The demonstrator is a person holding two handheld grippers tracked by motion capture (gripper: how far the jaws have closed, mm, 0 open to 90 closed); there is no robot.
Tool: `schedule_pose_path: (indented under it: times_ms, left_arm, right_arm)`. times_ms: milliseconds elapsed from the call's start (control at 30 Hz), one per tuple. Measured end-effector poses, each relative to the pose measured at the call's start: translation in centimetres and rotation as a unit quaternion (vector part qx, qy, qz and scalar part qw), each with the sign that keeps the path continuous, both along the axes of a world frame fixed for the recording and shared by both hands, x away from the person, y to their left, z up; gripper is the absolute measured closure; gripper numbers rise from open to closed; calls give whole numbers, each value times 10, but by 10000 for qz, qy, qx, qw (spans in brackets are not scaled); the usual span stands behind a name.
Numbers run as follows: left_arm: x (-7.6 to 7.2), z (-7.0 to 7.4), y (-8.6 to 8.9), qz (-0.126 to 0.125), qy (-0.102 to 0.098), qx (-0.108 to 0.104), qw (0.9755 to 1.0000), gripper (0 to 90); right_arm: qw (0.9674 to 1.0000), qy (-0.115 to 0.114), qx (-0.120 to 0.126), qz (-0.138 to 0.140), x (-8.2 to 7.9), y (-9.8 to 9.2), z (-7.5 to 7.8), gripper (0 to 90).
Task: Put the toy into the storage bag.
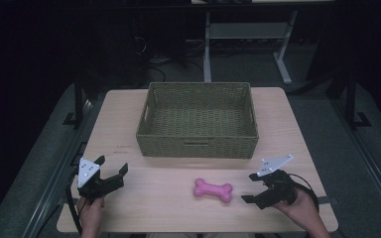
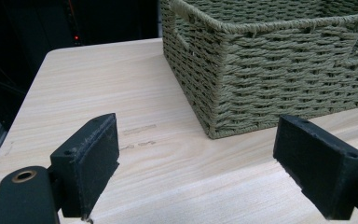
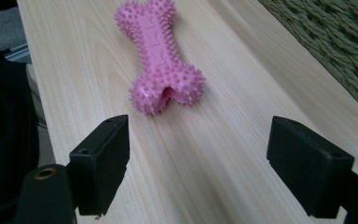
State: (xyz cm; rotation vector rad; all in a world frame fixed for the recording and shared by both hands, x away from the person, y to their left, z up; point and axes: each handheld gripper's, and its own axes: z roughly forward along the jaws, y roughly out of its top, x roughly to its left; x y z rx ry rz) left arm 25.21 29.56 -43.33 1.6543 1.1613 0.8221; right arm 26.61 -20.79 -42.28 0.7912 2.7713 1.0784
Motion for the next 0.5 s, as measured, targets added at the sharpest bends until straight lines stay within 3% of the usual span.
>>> schedule_pose_path:
  times_ms: [500]
  left_arm:
    - [1, 0, 1, 8, 18, 6, 10000, 136]
  right_arm:
    - [9989, 103, -63, 452, 12, 29, 8, 203]
